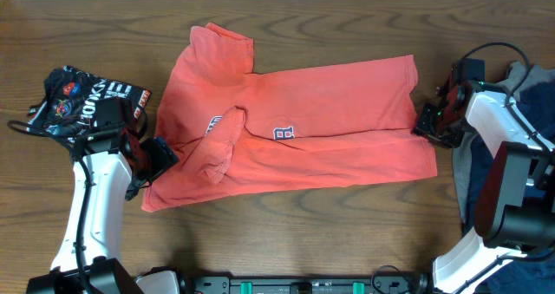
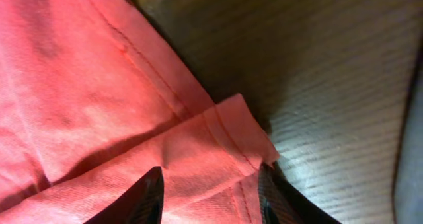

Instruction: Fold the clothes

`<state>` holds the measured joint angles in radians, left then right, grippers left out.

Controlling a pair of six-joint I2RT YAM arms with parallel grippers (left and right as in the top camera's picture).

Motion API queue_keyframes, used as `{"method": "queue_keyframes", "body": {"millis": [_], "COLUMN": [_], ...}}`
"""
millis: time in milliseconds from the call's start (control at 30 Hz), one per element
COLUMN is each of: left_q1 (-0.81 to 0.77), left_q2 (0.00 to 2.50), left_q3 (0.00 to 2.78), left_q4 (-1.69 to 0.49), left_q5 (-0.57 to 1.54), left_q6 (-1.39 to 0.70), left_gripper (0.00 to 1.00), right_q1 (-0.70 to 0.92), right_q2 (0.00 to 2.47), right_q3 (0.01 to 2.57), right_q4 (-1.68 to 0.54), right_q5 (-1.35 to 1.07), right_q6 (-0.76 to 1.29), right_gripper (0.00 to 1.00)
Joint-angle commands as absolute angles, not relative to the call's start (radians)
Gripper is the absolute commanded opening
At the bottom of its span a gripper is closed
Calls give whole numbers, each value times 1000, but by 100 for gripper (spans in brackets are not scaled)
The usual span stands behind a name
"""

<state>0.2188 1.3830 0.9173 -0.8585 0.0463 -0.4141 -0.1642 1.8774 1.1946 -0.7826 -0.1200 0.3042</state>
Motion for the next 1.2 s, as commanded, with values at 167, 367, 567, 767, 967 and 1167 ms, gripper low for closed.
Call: {"method": "queue_keyframes", "body": {"millis": [167,367,567,767,967,1167], "left_q1": [216,216,216,216,216,216], "left_q2": [1377,1377,1377,1377,1377,1377], "left_q3": [929,929,929,929,929,929], "left_q4": [-862,-862,-863,-863,-862,-842], "left_q5": [46,46,46,46,46,46], "left_q6": [-396,-397,-396,-397,-397,-397], "left_gripper": [84,84,84,83,83,83], "right_q1": [-189,-187,-183,-167,-147,-147], "right_q2": [1835,1838,1839,1839,1839,1838], "right_q3": [1193,1163,1137,1117,1118,1126], "right_q4": [-789,-764,-727,-668,-625,-475], "right_q5": [-41,-42,-54,-88,-92,-274], "right_q6": [329,329,329,329,329,329], "right_gripper": [47,45,44,33,1,1]}}
